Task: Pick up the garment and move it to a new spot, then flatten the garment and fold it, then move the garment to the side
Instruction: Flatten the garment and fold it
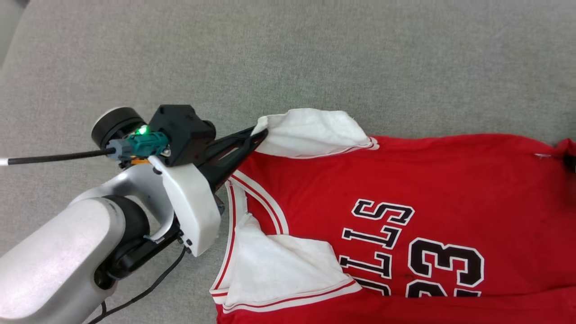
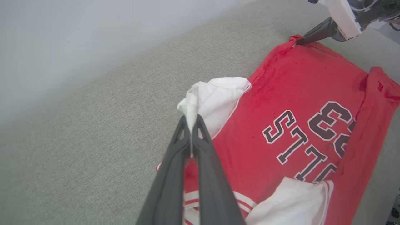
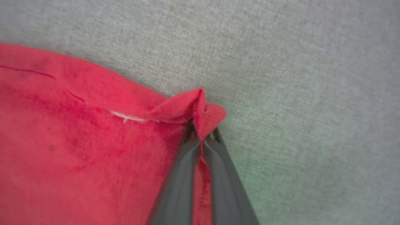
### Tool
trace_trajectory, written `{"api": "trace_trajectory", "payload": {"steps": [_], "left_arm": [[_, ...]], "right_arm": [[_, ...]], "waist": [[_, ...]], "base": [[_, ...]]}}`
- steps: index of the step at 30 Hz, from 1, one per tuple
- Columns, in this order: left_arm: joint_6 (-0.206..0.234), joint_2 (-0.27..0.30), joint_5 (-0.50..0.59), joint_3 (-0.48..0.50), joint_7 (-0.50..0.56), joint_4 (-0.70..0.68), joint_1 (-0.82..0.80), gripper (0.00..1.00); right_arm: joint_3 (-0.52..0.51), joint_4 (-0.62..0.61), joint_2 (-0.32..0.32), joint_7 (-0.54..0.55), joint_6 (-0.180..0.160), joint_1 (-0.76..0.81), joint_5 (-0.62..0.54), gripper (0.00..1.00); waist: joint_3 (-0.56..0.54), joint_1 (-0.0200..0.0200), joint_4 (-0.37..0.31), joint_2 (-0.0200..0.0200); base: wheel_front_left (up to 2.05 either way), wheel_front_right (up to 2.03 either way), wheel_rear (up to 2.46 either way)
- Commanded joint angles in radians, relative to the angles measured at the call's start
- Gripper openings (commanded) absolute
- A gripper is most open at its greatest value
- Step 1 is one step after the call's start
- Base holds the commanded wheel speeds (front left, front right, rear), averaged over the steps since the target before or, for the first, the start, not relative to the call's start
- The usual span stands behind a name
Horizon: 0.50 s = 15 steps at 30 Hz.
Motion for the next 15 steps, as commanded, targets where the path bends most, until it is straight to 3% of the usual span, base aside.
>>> {"api": "trace_trajectory", "payload": {"steps": [1, 9, 15], "left_arm": [[0.006, 0.006, -0.005, 0.008, -0.013, 0.008, 0.022, 0.0], [0.064, 0.055, -0.044, 0.032, -0.072, 0.028, 0.152, 0.0], [0.138, 0.11, -0.086, 0.049, -0.119, -0.023, 0.302, 0.0]], "right_arm": [[0.009, 0.02, 0.027, -0.009, 0.003, 0.037, 0.012, 0.0], [-0.072, -0.034, 0.047, -0.076, 0.001, 0.104, 0.063, 0.0], [-0.147, -0.131, 0.087, -0.101, 0.001, 0.252, 0.086, 0.0]], "waist": [[-0.036, 0.0001, -0.015, 0.0], [-0.178, 0.0001, -0.066, 0.0], [-0.251, 0.0001, -0.09, 0.0]], "base": [[0.0, 0.0, 0.0], [0.0, 0.0, 0.0], [0.0, 0.0, 0.0]]}}
